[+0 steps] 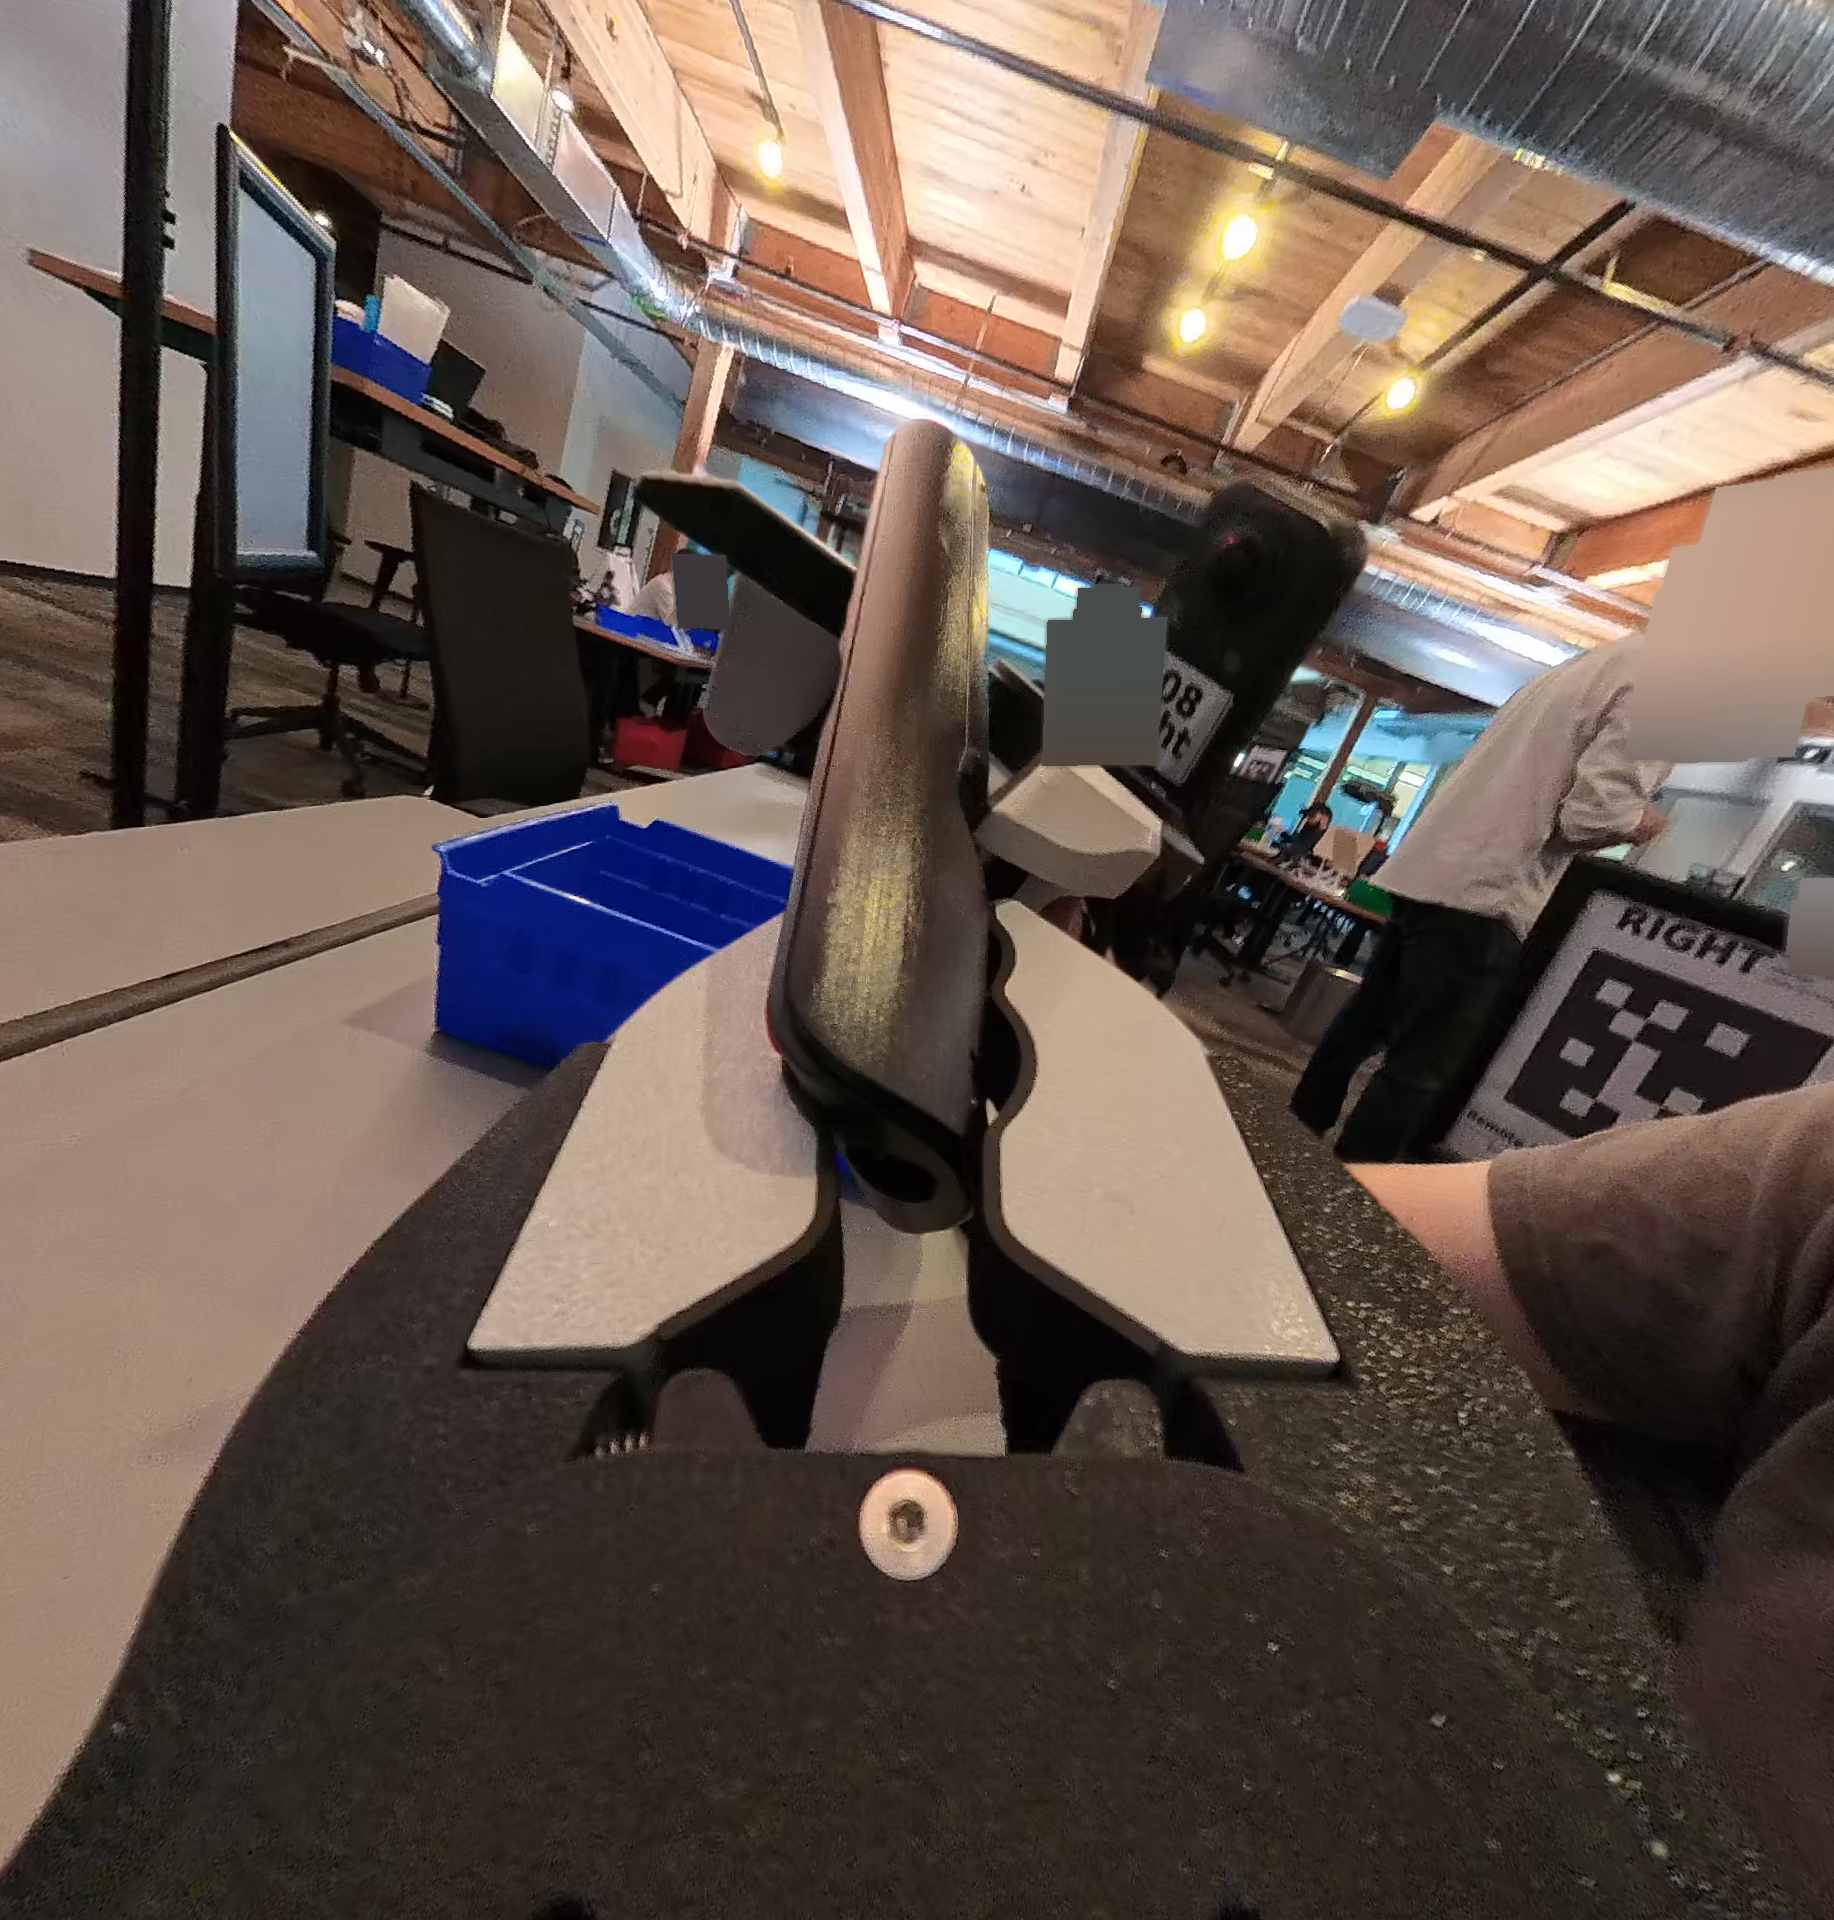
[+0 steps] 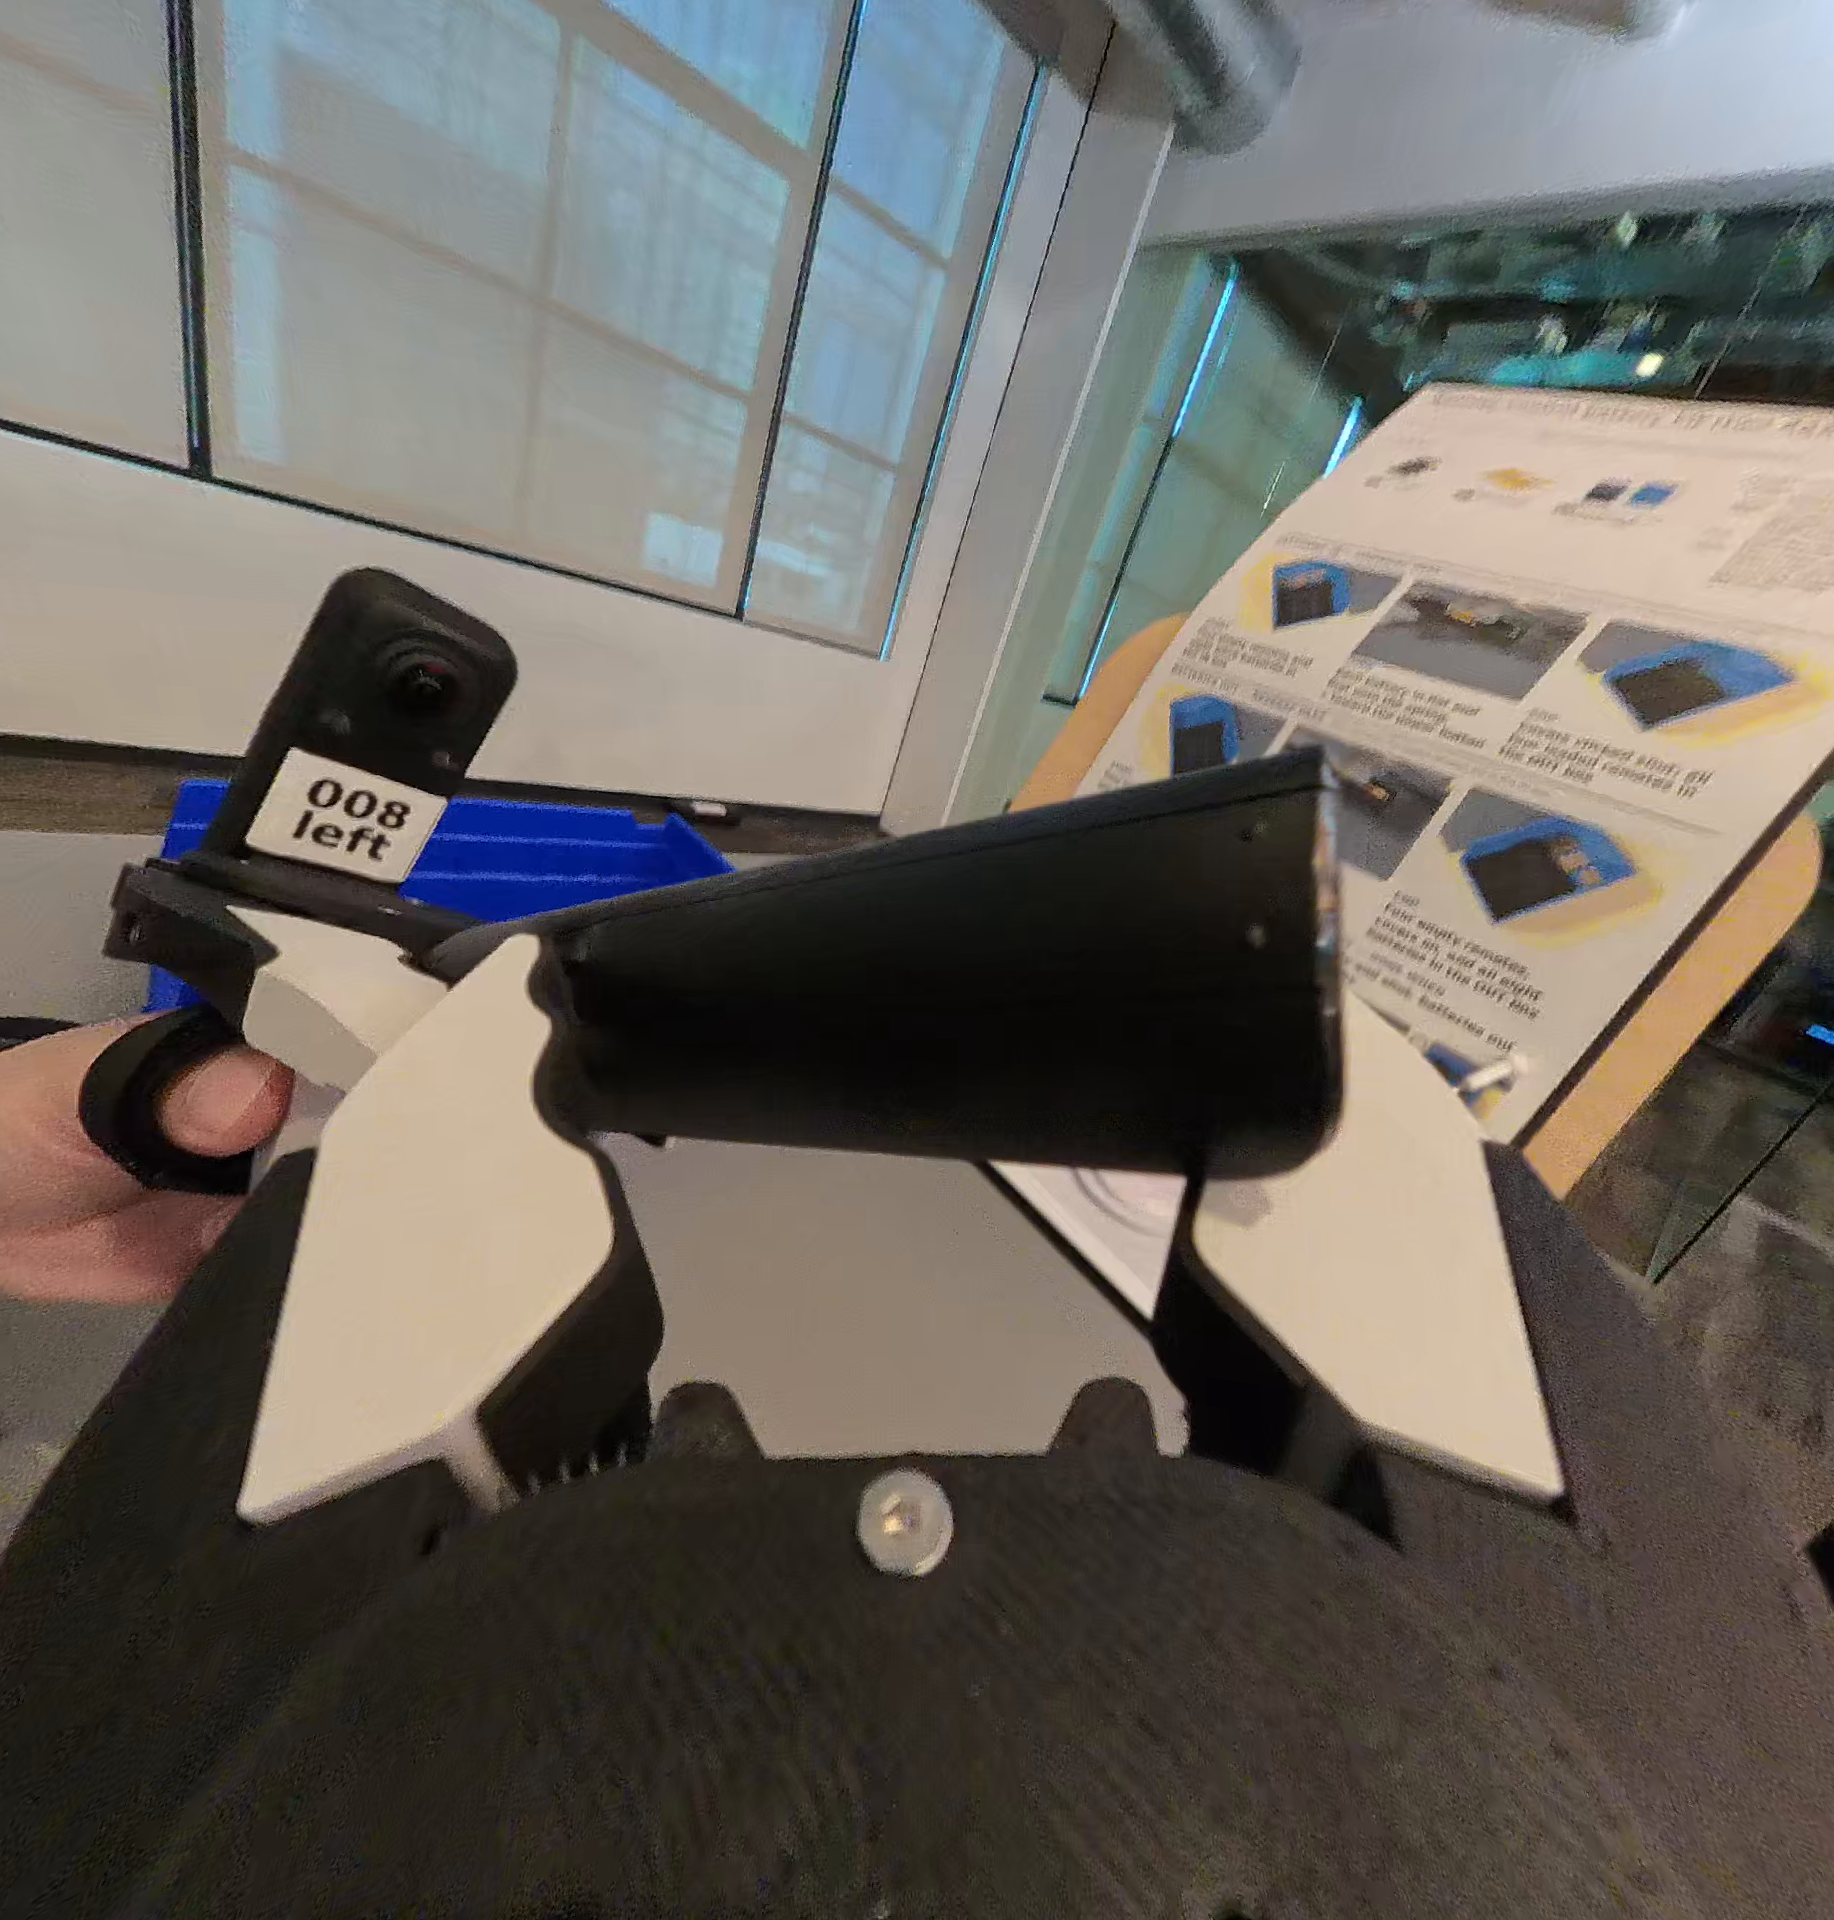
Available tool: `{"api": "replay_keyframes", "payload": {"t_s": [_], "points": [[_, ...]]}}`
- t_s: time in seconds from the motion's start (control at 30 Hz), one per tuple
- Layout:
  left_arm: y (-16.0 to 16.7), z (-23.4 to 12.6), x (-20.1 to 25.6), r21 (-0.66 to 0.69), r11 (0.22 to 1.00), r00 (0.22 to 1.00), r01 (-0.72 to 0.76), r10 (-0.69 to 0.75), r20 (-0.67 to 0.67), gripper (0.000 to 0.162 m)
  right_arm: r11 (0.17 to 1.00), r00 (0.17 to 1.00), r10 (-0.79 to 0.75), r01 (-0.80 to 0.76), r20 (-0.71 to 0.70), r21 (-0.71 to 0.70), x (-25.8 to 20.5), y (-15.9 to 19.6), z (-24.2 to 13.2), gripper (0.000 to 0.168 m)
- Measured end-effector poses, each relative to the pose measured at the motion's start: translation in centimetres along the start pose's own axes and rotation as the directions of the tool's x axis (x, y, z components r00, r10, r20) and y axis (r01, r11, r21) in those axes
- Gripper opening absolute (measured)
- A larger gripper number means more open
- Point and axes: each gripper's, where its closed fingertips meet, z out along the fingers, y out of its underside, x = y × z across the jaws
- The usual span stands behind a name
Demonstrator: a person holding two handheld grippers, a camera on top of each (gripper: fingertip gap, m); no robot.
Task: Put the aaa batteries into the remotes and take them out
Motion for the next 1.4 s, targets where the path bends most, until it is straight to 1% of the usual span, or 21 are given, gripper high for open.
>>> {"api": "replay_keyframes", "payload": {"t_s": [0.07, 0.1, 0.13, 0.23, 0.27, 0.3, 0.37, 0.43, 0.53, 0.7, 0.83, 0.93, 0.97, 1.0, 1.1, 1.2, 1.27, 1.3, 1.37, 1.4], "points": [[0.1, -0.1, -0.1, -0.028, 0.999, 0.999, -0.039, 0.040, 0.014, 0.025, 0.997, 0.998, 0.060, -0.058, 0.031, -0.056, 0.0, 0.6, 0.2, 0.125], [0.0, -0.1, -0.2, -0.031, 0.998, 0.998, -0.055, 0.056, 0.026, 0.024, 0.993, 0.995, 0.088, -0.085, 0.040, -0.077, 0.0, 0.8, 0.3, 0.132], [0.0, -0.1, -0.2, -0.023, 0.997, 0.997, -0.068, 0.069, 0.030, 0.025, 0.990, 0.992, 0.115, -0.111, 0.052, -0.086, -0.1, 0.9, 0.3, 0.125], [-0.2, 0.0, 0.7, 0.018, 0.999, 0.999, -0.027, 0.027, -0.030, 0.025, 0.989, 0.984, 0.145, -0.143, 0.107, -0.026, -0.9, 0.2, 0.2, 0.121], [-0.2, 0.0, 0.6, 0.021, 1.000, 1.000, -0.022, 0.022, -0.020, 0.025, 0.993, 0.984, 0.117, -0.116, 0.132, -0.015, -1.4, 0.1, 0.1, 0.115], [-0.1, 0.0, 0.3, 0.019, 0.999, 1.000, -0.031, 0.031, -0.007, 0.025, 0.997, 0.985, 0.078, -0.076, 0.151, -0.017, -1.9, 0.1, 0.1, 0.099], [-0.3, -0.2, 0.4, 0.033, 0.999, 0.999, -0.023, 0.025, -0.033, 0.025, 0.999, 0.988, 0.046, -0.046, 0.146, -0.006, -2.5, -0.2, 0.1, 0.087], [-0.5, -0.2, 0.5, 0.037, 0.999, 0.999, -0.040, 0.041, -0.034, 0.025, 0.998, 0.986, 0.058, -0.057, 0.156, -0.009, -2.8, -0.3, 0.1, 0.075], [-0.5, -0.3, 0.3, 0.023, 0.997, 0.997, -0.076, 0.077, -0.016, 0.024, 0.997, 0.985, 0.077, -0.073, 0.155, -0.031, -2.7, -0.2, 0.2, 0.076], [-0.4, -0.4, 0.1, 0.024, 0.998, 0.998, -0.053, 0.054, -0.020, 0.024, 0.995, 0.986, 0.092, -0.086, 0.139, -0.046, -2.6, 0.2, 0.3, 0.074], [-0.5, -0.4, 0.1, 0.027, 0.998, 0.998, -0.051, 0.052, -0.023, 0.024, 0.997, 0.990, 0.074, -0.071, 0.122, -0.033, -2.5, 0.0, 0.3, 0.074], [-0.4, -0.4, -0.2, 0.020, 0.998, 0.998, -0.059, 0.059, -0.006, 0.024, 0.994, 0.986, 0.109, -0.103, 0.125, -0.048, -2.3, 0.4, 0.5, 0.074], [-0.4, -0.5, -0.5, 0.010, 0.998, 0.998, -0.068, 0.068, 0.003, 0.024, 0.992, 0.986, 0.119, -0.113, 0.114, -0.059, -2.0, 0.6, 0.6, 0.077], [-0.3, -0.5, -0.6, -0.006, 0.997, 0.997, -0.074, 0.074, 0.013, 0.024, 0.990, 0.987, 0.133, -0.126, 0.095, -0.070, -1.6, 0.8, 0.6, 0.084], [-0.1, -0.4, -0.9, -0.037, 0.993, 0.992, -0.115, 0.117, 0.054, 0.024, 0.985, 0.989, 0.149, -0.147, 0.016, -0.088, 0.1, 1.3, 0.6, 0.116], [-0.3, -0.5, -0.9, -0.034, 0.993, 0.992, -0.114, 0.116, 0.056, 0.024, 0.982, 0.989, 0.148, -0.149, -0.019, -0.118, 0.9, 1.2, 0.3, 0.129], [-0.5, -0.6, -0.8, -0.030, 0.994, 0.993, -0.107, 0.108, 0.045, 0.025, 0.984, 0.994, 0.112, -0.110, 0.003, -0.137, 0.9, 0.8, -0.1, 0.128], [-0.8, -0.7, -0.7, -0.021, 0.995, 0.995, -0.099, 0.099, 0.029, 0.025, 0.983, 0.992, 0.112, -0.103, 0.057, -0.153, 0.5, 0.7, -0.3, 0.125], [-1.2, -0.9, -0.5, -0.027, 0.998, 0.998, -0.060, 0.060, -0.012, 0.025, 0.964, 0.959, 0.199, -0.154, 0.202, -0.215, -0.6, 0.6, -1.3, 0.118], [-1.3, -1.0, -0.5, -0.047, 0.998, 0.999, -0.036, 0.034, -0.033, 0.025, 0.953, 0.937, 0.249, -0.192, 0.244, -0.234, -0.7, 0.4, -1.9, 0.115]]}}
